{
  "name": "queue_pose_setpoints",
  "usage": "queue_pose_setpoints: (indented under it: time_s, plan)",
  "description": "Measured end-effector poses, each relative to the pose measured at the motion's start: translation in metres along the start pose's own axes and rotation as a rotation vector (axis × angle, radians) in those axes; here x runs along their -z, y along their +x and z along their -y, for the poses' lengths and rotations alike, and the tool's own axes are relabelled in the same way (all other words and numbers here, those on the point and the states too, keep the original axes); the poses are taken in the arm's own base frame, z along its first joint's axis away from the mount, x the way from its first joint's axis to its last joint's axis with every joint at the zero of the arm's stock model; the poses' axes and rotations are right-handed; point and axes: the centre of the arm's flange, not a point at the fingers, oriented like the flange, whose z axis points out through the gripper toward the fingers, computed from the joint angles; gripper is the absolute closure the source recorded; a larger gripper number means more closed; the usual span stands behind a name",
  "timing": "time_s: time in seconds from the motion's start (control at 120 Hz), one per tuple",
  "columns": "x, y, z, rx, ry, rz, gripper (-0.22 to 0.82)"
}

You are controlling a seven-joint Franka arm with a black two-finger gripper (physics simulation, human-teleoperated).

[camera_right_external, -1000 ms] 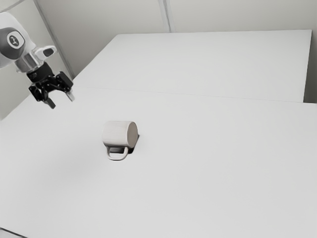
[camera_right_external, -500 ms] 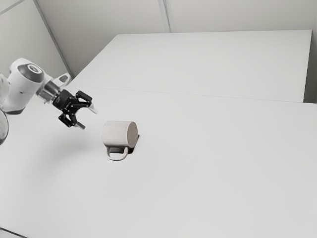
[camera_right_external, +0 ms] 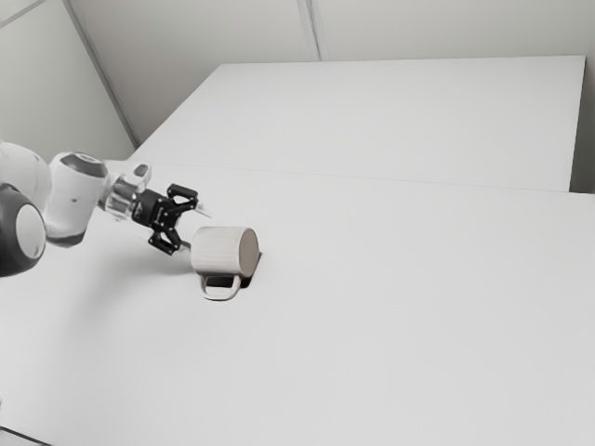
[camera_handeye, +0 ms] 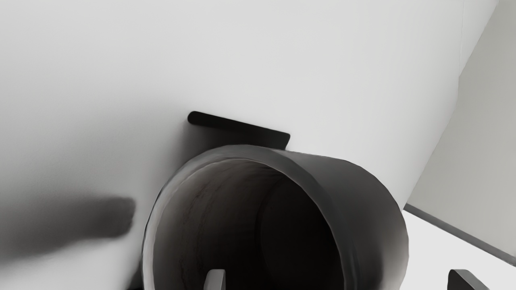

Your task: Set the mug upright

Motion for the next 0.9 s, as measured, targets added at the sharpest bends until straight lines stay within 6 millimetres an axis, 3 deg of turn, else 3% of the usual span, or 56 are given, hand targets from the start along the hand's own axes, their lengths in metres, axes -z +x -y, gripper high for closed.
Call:
queue_pose_setpoints:
  time_s: [0.233,0.408,0.525,0.625,0.767,0.9]
  plan:
    - [-0.027,0.003,-0.012,-0.021,-0.069,0.014,0.01]
    - [-0.031,0.003,-0.017,-0.034,-0.056,0.025,0.44]
    - [-0.031,0.004,-0.032,-0.059,-0.049,0.023,0.61]
    - [-0.03,0.006,-0.048,-0.088,-0.05,0.019,0.69]
    - [-0.03,0.004,-0.056,-0.1,-0.037,0.021,0.74]
    - [-0.025,-0.018,-0.093,-0.175,0.072,0.035,0.76]
